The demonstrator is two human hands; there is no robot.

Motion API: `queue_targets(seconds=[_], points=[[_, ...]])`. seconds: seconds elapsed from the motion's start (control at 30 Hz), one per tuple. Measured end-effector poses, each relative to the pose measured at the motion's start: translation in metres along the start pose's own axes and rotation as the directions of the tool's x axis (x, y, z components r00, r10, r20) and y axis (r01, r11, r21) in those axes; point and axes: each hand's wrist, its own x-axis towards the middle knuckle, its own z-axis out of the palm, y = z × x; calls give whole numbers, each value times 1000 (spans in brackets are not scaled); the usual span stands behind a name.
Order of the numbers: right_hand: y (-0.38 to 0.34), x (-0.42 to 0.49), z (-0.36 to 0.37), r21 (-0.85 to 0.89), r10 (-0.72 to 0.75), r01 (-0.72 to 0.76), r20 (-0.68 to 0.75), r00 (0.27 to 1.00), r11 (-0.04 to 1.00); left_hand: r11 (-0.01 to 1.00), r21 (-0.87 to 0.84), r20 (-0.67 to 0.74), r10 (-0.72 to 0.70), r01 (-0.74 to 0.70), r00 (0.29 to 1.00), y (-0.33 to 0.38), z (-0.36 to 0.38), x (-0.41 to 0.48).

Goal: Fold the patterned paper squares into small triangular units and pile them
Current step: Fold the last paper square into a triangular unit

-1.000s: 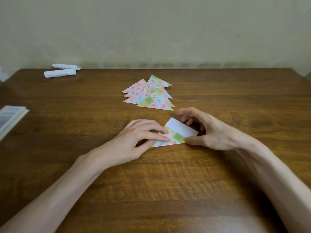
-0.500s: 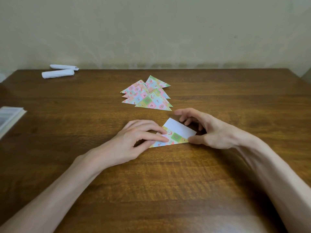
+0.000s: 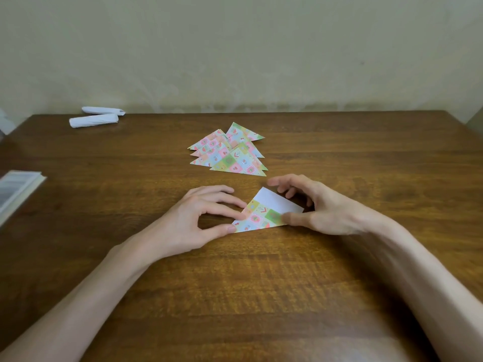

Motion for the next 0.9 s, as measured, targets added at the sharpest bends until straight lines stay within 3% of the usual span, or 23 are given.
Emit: queue_targets(seconds=[0.1,0.17,0.47,0.6,0.77,0.9], points=[[-5,3,16,-69,13,-20,-113,994,997,1000,16,-15,21,-20,1000,0,2,-1],[-9,2,21,-151,30,-48,-118,993,987,1000,13,-30,13,-12,999,0,2,-1],[-19,3,29,-224,81,-119,-169,982,967,997,25,-267,-67,77,961,16,25,13],[-22,5,37,-235,104,-155,-215,971,959,992,23,-245,-114,123,963,15,24,13],[-24,5,37,-253,120,-175,-215,969,952,984,-14,-89,-180,179,980,11,7,10],[-26,5,44,-278,122,-191,-247,961,941,984,-4,-90,-179,179,980,15,5,10]])
